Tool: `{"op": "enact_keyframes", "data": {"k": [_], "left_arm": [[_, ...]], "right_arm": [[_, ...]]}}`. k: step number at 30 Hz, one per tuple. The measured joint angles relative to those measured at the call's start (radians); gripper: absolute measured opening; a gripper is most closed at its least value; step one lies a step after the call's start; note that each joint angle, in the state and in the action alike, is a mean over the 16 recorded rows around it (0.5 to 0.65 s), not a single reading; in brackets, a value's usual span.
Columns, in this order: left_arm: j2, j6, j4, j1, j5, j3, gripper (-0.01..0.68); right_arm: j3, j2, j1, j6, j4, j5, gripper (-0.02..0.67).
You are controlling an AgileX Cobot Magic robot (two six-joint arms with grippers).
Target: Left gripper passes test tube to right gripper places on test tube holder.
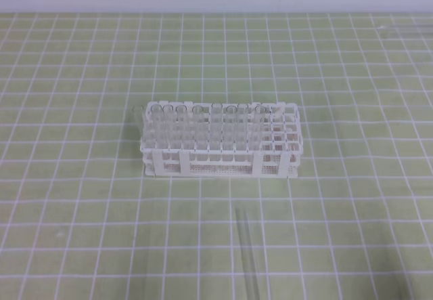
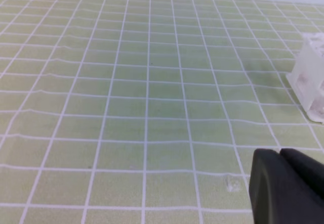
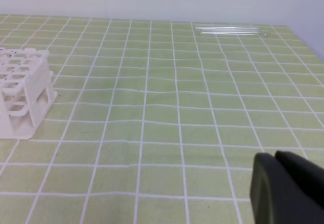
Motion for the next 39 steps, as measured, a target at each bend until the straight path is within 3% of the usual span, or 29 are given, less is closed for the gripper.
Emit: {"op": "enact_keyframes", "data": {"k": [39], "left_arm": [[0.006,0.000,0.074,-0.001,0.004,-0.001,-0.003]], "right_arm": [[0.000,0.000,0.000,0.000,0.000,0.000,-0.018]]}}
